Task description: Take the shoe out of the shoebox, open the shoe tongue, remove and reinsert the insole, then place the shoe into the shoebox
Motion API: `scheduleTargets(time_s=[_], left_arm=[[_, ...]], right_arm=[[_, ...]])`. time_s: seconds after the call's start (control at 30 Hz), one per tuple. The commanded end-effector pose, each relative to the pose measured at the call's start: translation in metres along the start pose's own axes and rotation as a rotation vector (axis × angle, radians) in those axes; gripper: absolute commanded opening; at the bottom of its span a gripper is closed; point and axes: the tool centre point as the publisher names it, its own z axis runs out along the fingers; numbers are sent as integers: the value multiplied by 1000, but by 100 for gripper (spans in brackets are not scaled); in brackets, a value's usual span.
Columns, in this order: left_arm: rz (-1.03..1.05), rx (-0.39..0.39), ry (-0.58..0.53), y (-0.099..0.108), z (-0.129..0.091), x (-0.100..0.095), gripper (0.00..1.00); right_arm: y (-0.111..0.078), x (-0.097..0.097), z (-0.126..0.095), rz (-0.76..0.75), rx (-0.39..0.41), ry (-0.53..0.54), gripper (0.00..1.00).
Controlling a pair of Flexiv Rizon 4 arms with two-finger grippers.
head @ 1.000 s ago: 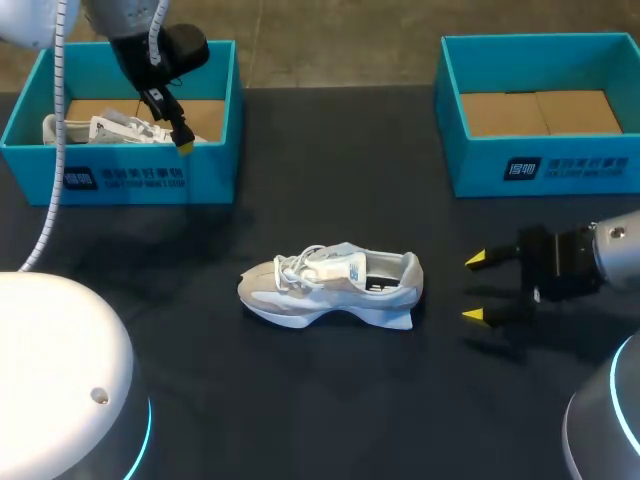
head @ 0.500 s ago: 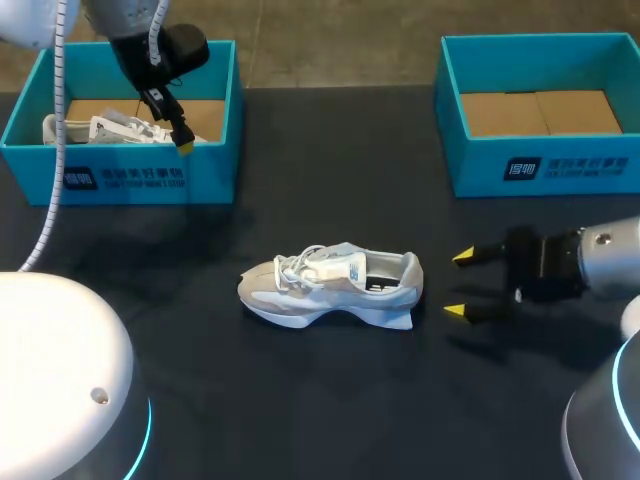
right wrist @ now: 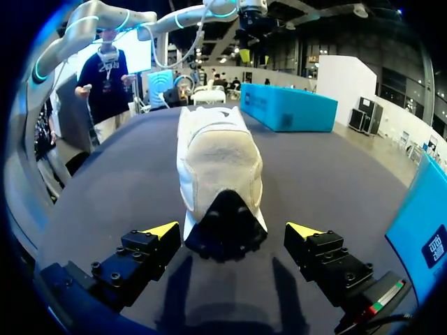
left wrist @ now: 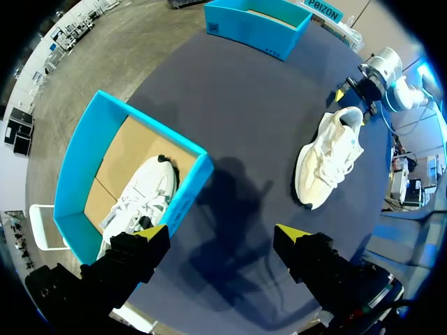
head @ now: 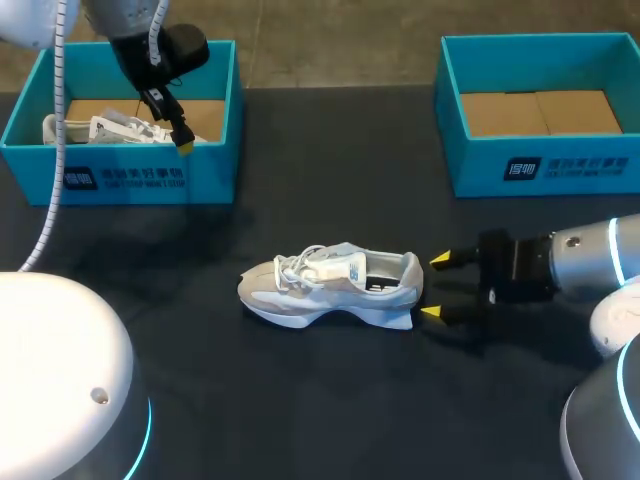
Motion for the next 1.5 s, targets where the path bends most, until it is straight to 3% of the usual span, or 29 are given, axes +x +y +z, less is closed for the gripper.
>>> scheduleTargets(time_s=[0.03, 0.67, 1.1, 1.13, 1.17, 1.2, 1.27, 1.3, 1.5], left_arm=[[1, 1, -2, 1, 0, 1, 100], [1, 1, -2, 1, 0, 1, 100], [1, 1, -2, 1, 0, 1, 100], [1, 1, -2, 1, 0, 1, 100], [1, 1, -2, 1, 0, 1, 100], [1, 1, -2, 1, 0, 1, 100], [1, 1, -2, 1, 0, 1, 100], [1, 1, -2, 1, 0, 1, 100], [1, 1, -2, 1, 0, 1, 100]], right_arm=[[3, 0, 16, 2, -13, -4, 100], [15, 5, 55, -4, -69, 66, 100], [11, 8, 65, 0, -75, 91, 100], [10, 8, 65, 0, -75, 90, 86], [10, 7, 65, 0, -74, 90, 55], [10, 7, 65, 0, -72, 90, 37], [8, 7, 65, -1, -70, 90, 20], [8, 6, 65, -1, -64, 95, 0], [8, -4, 52, -34, -39, 107, 0]])
